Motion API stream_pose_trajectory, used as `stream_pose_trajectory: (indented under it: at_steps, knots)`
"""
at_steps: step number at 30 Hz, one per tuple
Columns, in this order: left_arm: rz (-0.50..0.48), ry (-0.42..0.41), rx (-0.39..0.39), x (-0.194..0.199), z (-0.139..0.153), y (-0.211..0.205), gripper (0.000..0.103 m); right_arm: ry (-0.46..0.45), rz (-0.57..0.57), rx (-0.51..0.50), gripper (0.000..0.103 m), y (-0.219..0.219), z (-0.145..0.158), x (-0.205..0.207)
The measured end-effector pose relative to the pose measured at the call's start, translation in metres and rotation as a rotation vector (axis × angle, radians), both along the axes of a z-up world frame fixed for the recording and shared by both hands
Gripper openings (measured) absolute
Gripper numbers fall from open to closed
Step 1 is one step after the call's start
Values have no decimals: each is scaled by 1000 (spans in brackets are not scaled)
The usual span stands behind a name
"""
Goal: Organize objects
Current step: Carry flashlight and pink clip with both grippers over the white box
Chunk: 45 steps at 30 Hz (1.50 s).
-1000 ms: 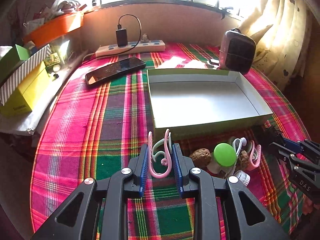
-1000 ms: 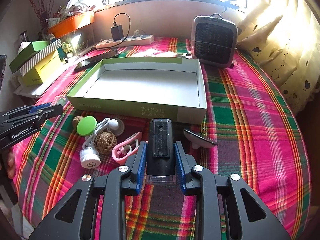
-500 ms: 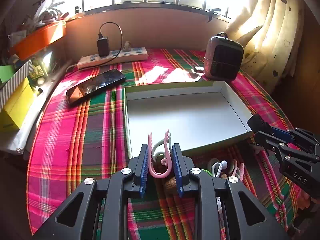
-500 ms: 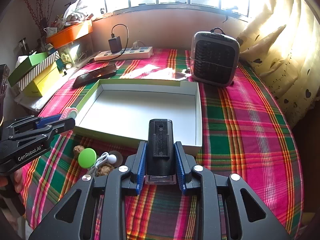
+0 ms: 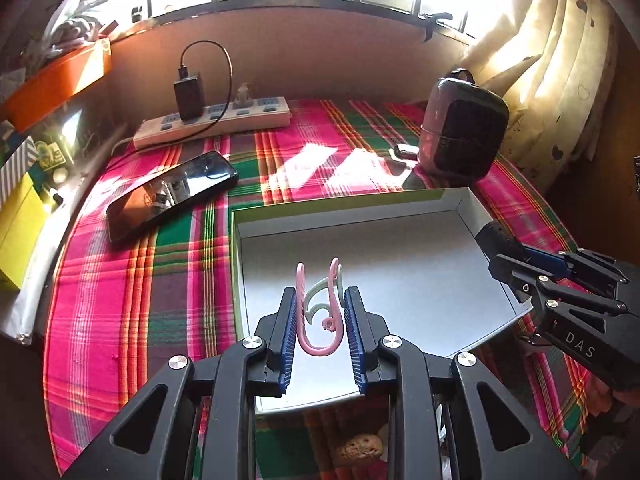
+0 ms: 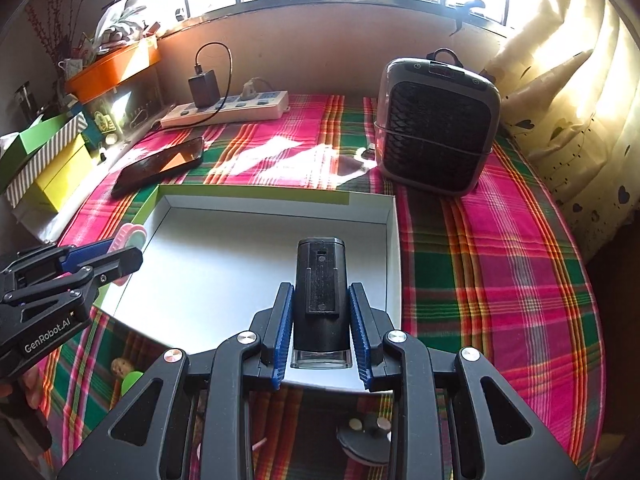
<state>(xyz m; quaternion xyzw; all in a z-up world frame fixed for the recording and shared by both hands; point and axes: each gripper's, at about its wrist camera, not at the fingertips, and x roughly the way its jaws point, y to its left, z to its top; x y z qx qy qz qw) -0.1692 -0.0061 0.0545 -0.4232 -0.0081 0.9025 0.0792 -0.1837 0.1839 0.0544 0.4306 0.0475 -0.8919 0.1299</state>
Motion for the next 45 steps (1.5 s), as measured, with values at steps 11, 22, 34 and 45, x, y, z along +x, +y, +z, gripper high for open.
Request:
stream_pose_trajectory:
  at_steps: [11, 22, 34, 45]
  knots:
    - [21, -35, -7, -38, -18, -2, 21, -36, 1, 14, 28, -4, -16, -38]
    - [31, -72, -34, -56, -35, -1, 22, -56, 6, 30, 28, -8, -28, -52]
    - [28, -69, -56, -60, -41, 2, 22, -64, 4, 49, 28, -10, -36, -57]
    - [30, -72, -57, -61, -40, 1, 22, -77, 0, 67, 29, -13, -38, -60]
